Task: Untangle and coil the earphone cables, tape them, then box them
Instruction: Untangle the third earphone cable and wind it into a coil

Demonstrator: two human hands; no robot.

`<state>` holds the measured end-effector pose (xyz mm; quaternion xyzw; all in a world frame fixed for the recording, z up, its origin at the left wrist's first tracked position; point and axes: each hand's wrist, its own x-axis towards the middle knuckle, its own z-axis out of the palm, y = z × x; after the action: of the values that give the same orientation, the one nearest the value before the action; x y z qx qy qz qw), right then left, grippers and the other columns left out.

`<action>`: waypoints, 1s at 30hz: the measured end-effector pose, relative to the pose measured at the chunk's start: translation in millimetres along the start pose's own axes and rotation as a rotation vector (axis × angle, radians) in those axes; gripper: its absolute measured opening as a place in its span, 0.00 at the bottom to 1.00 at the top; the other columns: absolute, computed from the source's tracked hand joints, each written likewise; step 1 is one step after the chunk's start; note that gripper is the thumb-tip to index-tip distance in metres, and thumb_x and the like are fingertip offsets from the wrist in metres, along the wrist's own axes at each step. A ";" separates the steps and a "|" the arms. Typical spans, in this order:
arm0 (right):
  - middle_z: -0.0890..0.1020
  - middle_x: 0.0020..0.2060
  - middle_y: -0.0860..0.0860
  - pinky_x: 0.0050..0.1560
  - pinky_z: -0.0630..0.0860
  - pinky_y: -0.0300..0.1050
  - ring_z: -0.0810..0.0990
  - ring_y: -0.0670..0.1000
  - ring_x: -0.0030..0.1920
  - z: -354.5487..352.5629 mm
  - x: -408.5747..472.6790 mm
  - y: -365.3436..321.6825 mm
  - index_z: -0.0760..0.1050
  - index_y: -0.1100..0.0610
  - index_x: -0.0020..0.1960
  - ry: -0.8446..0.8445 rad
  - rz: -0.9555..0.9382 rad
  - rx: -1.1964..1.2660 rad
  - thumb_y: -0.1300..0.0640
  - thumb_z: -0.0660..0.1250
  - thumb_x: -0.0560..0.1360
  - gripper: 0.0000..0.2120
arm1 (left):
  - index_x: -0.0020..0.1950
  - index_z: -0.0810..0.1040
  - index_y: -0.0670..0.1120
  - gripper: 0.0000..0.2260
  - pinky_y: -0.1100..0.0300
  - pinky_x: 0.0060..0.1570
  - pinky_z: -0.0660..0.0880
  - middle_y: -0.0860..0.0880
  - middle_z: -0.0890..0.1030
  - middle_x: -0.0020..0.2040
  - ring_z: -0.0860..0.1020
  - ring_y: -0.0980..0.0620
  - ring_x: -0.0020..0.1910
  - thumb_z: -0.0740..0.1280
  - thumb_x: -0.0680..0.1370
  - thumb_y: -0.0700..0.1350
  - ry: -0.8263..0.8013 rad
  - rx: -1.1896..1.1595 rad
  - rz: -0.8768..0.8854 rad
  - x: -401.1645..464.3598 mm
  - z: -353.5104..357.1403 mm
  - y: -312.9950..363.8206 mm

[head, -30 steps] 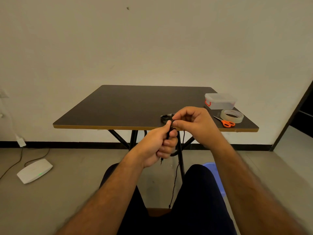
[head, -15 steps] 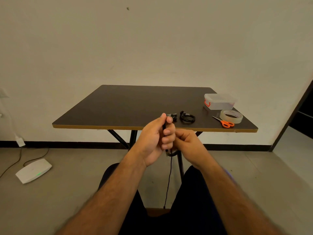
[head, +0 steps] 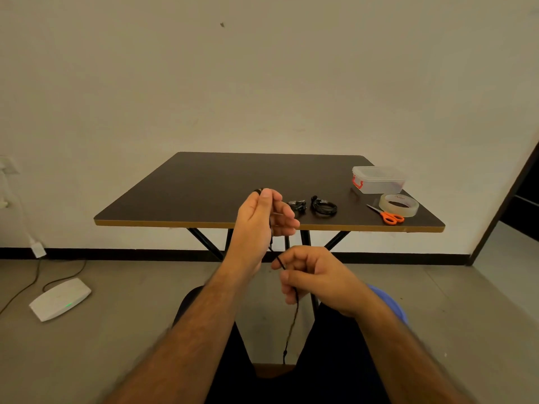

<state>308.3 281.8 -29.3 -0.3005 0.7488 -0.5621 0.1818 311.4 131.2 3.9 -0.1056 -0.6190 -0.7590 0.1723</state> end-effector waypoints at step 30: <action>0.85 0.42 0.53 0.45 0.80 0.45 0.83 0.52 0.44 -33.4 21.3 -2.3 0.82 0.52 0.47 0.344 -0.244 0.184 0.63 0.65 0.79 0.10 | 0.41 0.71 0.49 0.15 0.65 0.25 0.56 0.53 0.63 0.30 0.60 0.58 0.24 0.55 0.82 0.54 -0.493 -0.278 -0.535 -10.1 2.8 -3.0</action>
<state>272.5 291.8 -15.7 -0.2706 0.6724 -0.6889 0.0090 319.4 135.8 -2.0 -0.1422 -0.5386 -0.8057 -0.2015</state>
